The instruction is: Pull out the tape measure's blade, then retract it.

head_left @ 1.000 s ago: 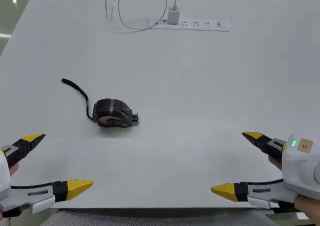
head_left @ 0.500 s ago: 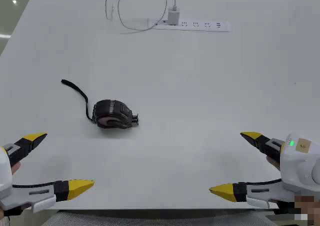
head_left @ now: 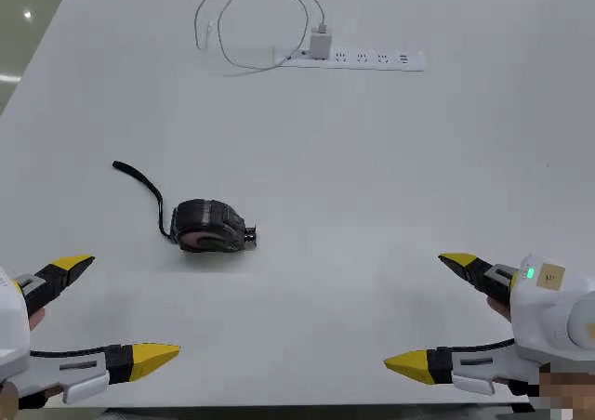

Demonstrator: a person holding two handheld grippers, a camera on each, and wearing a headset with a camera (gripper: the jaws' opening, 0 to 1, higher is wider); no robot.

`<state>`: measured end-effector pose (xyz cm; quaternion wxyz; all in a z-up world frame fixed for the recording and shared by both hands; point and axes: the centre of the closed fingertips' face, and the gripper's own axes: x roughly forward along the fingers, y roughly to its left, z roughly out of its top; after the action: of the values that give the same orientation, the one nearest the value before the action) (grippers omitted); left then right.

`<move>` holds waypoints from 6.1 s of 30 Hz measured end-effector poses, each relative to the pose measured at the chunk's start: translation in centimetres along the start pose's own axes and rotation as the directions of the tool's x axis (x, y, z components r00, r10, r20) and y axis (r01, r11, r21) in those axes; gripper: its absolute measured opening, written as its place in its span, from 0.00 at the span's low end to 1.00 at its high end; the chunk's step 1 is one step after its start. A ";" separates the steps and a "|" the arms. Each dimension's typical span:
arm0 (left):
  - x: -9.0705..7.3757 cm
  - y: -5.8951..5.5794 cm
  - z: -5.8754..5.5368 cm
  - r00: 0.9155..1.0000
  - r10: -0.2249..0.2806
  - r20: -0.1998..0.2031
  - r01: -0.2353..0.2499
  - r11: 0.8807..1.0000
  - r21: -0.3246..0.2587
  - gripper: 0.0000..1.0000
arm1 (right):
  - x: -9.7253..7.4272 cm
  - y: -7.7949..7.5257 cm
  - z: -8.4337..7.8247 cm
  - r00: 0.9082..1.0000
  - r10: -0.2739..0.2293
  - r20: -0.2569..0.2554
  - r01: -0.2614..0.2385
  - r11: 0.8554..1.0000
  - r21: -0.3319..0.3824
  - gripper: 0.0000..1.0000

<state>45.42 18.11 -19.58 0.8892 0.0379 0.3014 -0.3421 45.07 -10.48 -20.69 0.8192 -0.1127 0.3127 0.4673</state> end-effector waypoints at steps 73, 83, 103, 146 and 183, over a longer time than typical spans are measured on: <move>4.5 0.8 1.5 0.987 -0.109 -0.121 0.132 0.969 0.209 0.98 | 6.0 -1.1 3.8 0.993 0.119 -0.014 -0.120 0.987 -0.105 0.93; 5.2 1.1 1.6 0.979 -0.126 -0.161 0.165 0.952 0.258 0.98 | 6.7 -1.2 4.0 0.990 0.136 -0.028 -0.139 0.983 -0.124 0.93; 6.8 2.1 2.2 0.957 -0.166 -0.237 0.241 0.910 0.338 0.93 | 7.8 -1.5 4.4 0.985 0.162 -0.065 -0.171 0.969 -0.179 0.93; 9.7 3.9 2.1 0.910 -0.190 -0.368 0.331 0.868 0.369 0.66 | 10.2 -1.4 5.3 0.970 0.223 -0.097 -0.238 0.951 -0.195 0.84; 10.9 4.0 1.6 0.881 -0.199 -0.428 0.376 0.845 0.380 0.34 | 11.0 -1.2 5.5 0.967 0.236 -0.095 -0.250 0.949 -0.192 0.85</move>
<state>55.13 14.36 -24.94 0.7191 0.2614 0.3787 -0.5207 52.36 -0.82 -23.35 0.7282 -0.1725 0.3037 0.5897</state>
